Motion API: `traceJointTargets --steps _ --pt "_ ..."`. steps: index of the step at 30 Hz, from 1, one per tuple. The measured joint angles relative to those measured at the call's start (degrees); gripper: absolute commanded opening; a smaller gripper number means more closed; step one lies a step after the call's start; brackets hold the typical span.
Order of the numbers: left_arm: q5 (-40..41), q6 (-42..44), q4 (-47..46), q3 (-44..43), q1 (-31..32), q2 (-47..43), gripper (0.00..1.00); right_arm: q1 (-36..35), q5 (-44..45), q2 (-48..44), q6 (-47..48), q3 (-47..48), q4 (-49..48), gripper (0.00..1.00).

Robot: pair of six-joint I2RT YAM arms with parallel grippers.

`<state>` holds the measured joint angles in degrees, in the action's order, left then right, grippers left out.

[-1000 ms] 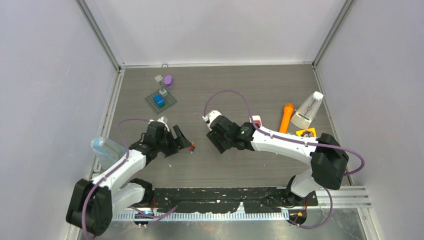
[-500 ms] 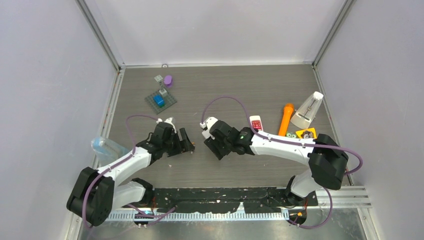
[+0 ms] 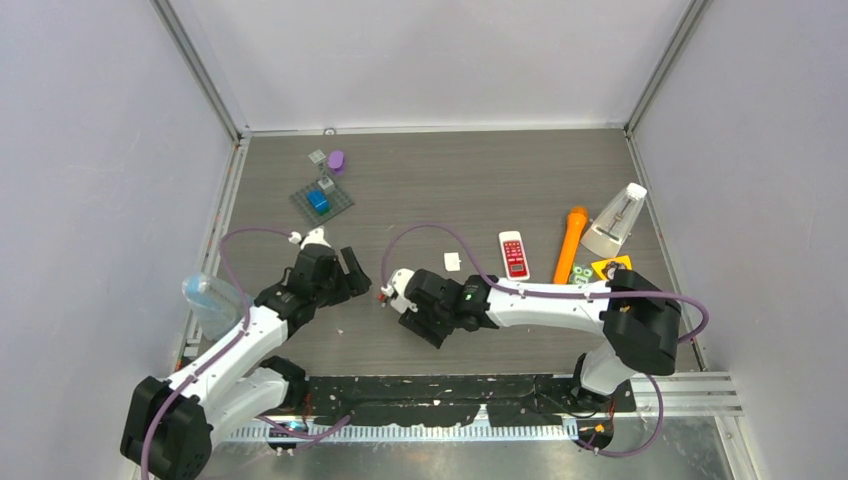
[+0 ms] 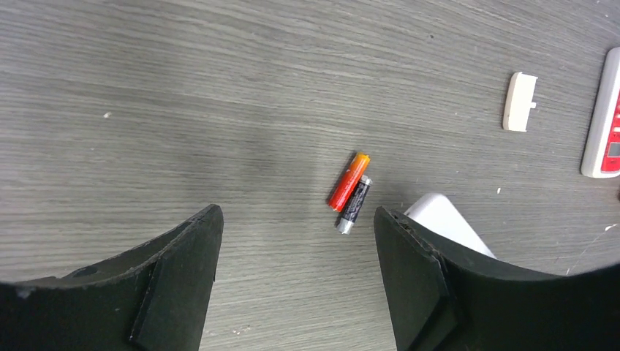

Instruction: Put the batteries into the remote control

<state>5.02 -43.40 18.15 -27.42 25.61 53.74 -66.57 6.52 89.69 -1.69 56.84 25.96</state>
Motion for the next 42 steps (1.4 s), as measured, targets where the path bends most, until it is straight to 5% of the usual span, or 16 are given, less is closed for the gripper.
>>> traceJointTargets --steps 22,31,42 --pt "5.4 -3.1 7.0 -0.1 -0.2 -7.7 0.78 -5.0 1.9 6.4 6.4 1.9 7.9 0.27" --pt "8.7 -3.1 10.4 -1.5 -0.5 -11.1 0.79 -5.0 2.1 12.0 17.2 7.8 7.7 0.33" --pt "9.4 -2.6 12.7 -3.8 -0.9 -11.8 0.8 -4.3 2.4 15.9 26.7 11.8 7.0 0.73"
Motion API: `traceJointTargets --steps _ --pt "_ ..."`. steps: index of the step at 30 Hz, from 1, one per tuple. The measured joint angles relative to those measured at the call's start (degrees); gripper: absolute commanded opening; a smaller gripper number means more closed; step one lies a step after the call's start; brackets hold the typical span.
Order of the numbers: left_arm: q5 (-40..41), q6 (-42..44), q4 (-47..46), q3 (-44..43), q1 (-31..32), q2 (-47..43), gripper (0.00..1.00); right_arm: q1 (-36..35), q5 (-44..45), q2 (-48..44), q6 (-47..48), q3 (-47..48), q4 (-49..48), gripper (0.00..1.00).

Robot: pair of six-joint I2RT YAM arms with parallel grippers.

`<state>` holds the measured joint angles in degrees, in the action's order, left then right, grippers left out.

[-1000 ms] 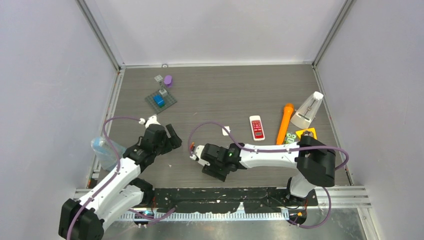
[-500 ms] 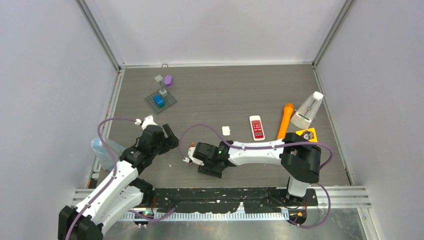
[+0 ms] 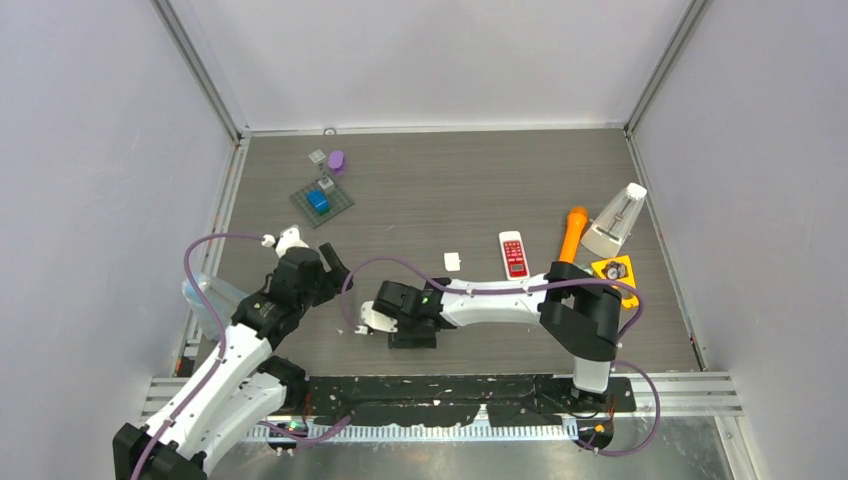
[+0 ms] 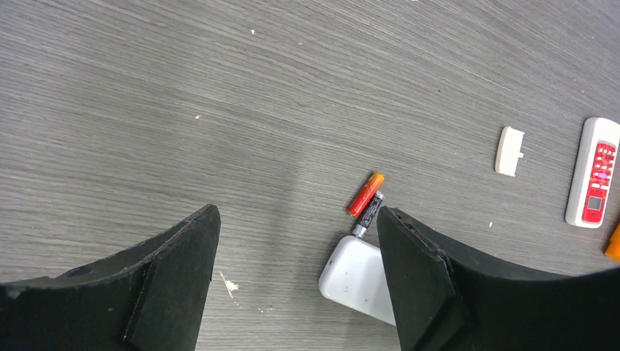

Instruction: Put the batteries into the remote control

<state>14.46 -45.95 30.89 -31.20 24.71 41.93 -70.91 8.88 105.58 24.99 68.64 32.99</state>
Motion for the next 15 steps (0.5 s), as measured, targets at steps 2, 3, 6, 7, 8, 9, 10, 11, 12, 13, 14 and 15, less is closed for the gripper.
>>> traceJointTargets --steps 2,3,6,7,8,9,10,11,12,13,14,15 --pt "0.0 0.2 0.3 -0.4 -0.1 0.0 0.8 0.3 0.0 0.1 0.3 0.2 -0.1 0.76" --pt "0.0 0.2 0.4 -0.5 -0.1 0.1 0.8 0.5 0.0 0.1 0.3 0.2 -0.2 0.78" --pt "-0.1 0.5 0.3 -0.9 -0.2 0.4 0.8 1.1 -0.4 0.0 0.3 0.2 -0.6 0.79" --pt "-0.1 0.6 0.3 -0.9 -0.3 0.5 0.8 1.3 -0.5 0.0 0.3 0.2 -0.7 0.79" --pt "-0.1 0.6 0.3 -0.9 -0.4 0.6 0.8 1.4 -0.6 -0.1 0.3 0.2 -0.9 0.79" --pt "-0.1 0.8 0.3 -0.9 -0.5 0.7 0.8 1.6 -0.7 -0.1 0.3 0.2 -0.9 0.79" --pt "-0.1 1.0 0.3 -0.9 -0.5 0.9 0.8 1.7 -0.7 -0.1 0.3 0.2 -1.0 0.8" --pt "-0.2 1.0 0.3 -0.9 -0.6 1.0 0.8 1.7 -0.7 -0.1 0.3 0.2 -1.1 0.8" --pt "-0.2 1.1 0.3 -0.9 -0.6 1.1 0.8 1.7 -0.7 -0.1 0.3 0.2 -1.2 0.8" --pt "-0.4 1.2 0.3 -0.9 -0.8 1.2 0.8 1.7 -0.7 -0.2 0.3 0.2 -1.3 0.8" --pt "-0.5 1.2 0.3 -0.9 -0.9 1.2 0.8 1.8 -0.7 -0.4 0.2 0.1 -1.3 0.83" --pt "-0.6 1.3 0.3 -0.9 -1.0 1.2 0.81 2.0 -0.9 -0.9 0.0 0.0 -1.3 0.84"
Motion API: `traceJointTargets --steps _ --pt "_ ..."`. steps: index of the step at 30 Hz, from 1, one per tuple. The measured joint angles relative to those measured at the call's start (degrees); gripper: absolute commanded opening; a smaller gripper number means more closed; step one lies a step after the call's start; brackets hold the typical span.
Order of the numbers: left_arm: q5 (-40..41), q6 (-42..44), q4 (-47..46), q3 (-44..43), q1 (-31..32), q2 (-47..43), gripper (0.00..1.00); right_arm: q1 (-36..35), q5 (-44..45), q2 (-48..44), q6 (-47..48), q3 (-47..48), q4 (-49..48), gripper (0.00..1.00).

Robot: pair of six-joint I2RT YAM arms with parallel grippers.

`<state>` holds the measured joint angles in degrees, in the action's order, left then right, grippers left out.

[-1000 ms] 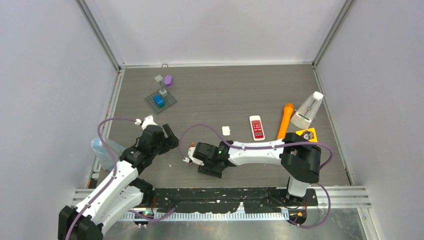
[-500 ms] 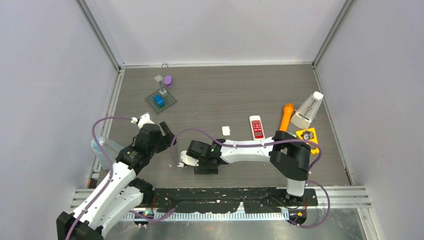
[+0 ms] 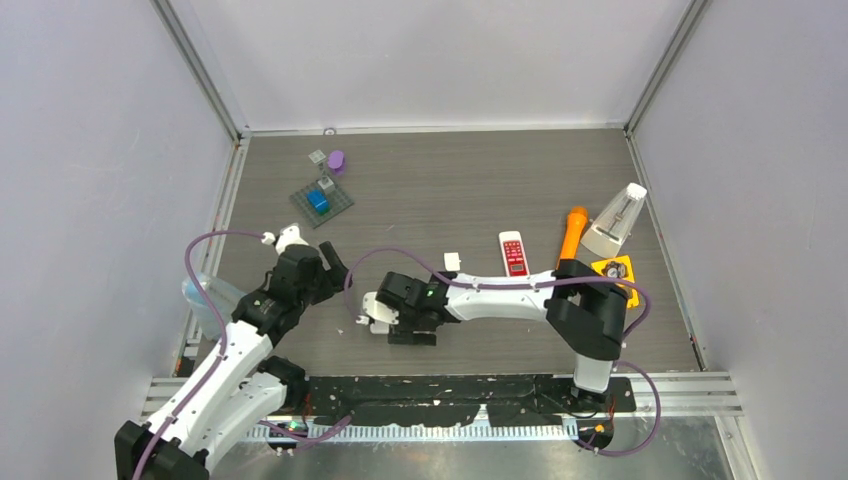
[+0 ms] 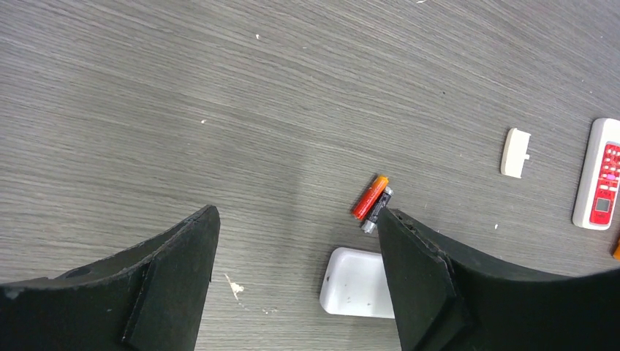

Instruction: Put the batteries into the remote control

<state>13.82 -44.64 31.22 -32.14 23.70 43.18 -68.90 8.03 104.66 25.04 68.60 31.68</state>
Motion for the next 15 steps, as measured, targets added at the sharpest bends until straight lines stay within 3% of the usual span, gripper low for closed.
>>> traceJointTargets --steps 5,11,15 --pt "-0.4 0.2 0.0 -0.3 -0.7 -0.1 0.81 2.1 -2.5 -6.3 -2.9 -0.9 -0.4 0.9" --pt "-1.5 0.3 -0.1 -0.4 -1.5 -1.1 0.82 9.0 -7.2 -21.2 -11.0 -5.6 -6.8 0.95" --pt "-3.0 0.8 -0.1 -0.4 -1.8 -1.6 0.89 14.4 -3.9 -26.9 -19.6 -9.6 -11.5 0.99"
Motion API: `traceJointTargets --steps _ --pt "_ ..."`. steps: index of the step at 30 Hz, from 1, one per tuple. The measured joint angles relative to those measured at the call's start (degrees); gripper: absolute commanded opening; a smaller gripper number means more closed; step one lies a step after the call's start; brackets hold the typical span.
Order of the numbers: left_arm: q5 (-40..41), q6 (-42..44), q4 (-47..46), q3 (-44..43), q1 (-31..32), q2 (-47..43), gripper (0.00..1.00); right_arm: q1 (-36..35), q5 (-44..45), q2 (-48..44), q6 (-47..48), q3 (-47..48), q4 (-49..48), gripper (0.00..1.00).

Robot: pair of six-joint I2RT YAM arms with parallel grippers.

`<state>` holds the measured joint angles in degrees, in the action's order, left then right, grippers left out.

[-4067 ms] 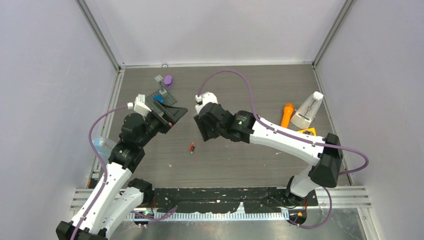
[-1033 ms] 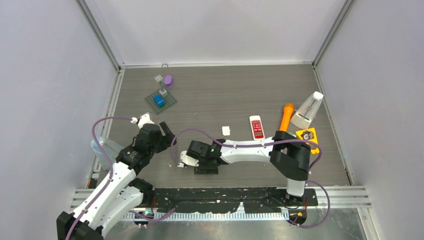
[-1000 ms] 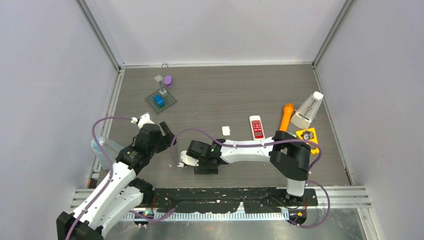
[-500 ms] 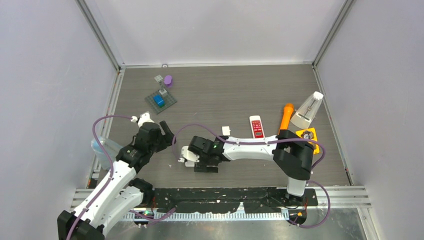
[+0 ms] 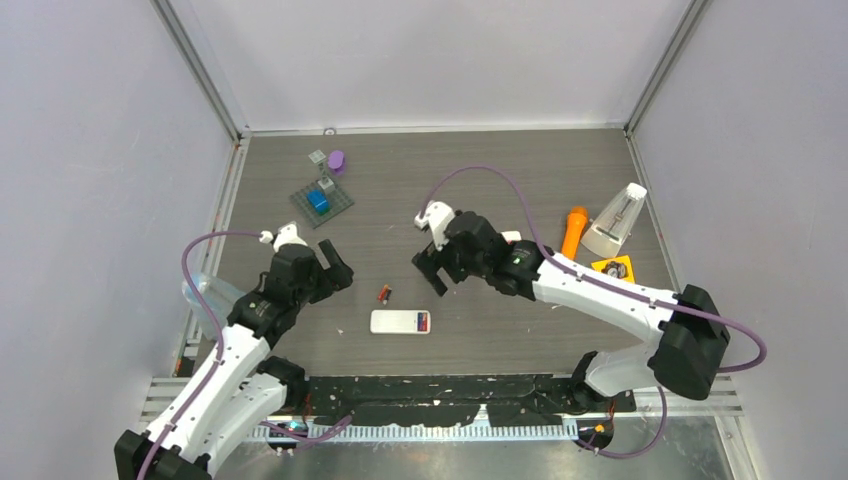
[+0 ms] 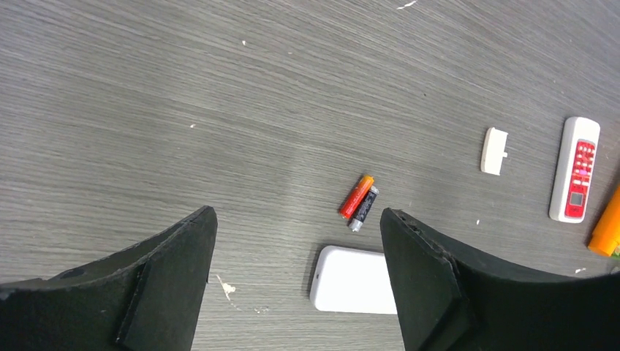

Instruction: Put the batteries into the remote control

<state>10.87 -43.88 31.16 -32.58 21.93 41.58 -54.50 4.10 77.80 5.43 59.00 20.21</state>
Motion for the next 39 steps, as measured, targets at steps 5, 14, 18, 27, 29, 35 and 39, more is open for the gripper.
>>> traceJointTargets --steps 5,14,18,27,29,35,39 --pt "-2.1 1.0 0.0 -0.1 0.0 -0.8 0.99 6.4 9.1 1.0 -11.7 -0.7 -0.5 1.0" --pt "-4.7 2.4 -0.9 -0.2 -0.1 -1.7 1.0 11.4 15.1 14.2 -23.4 4.2 7.7 0.94" --pt "-5.7 2.4 -1.5 -0.3 -0.1 -1.3 0.99 11.6 13.3 18.7 -25.7 6.1 8.8 0.76" --pt "-6.3 2.4 -1.8 -0.3 -0.1 0.6 0.99 10.7 11.5 28.0 -30.4 16.2 9.1 0.5" --pt "-6.3 2.4 -2.0 -0.3 -0.1 1.0 0.99 10.4 11.7 29.6 -31.4 17.8 9.3 0.47" --pt "-6.3 2.4 -2.3 -0.3 -0.2 2.0 0.99 9.7 11.7 32.5 -32.9 18.4 10.5 0.37" --pt "-6.3 2.4 -2.6 -0.3 -0.3 3.0 0.99 9.3 11.6 33.9 -33.4 18.4 11.3 0.3"
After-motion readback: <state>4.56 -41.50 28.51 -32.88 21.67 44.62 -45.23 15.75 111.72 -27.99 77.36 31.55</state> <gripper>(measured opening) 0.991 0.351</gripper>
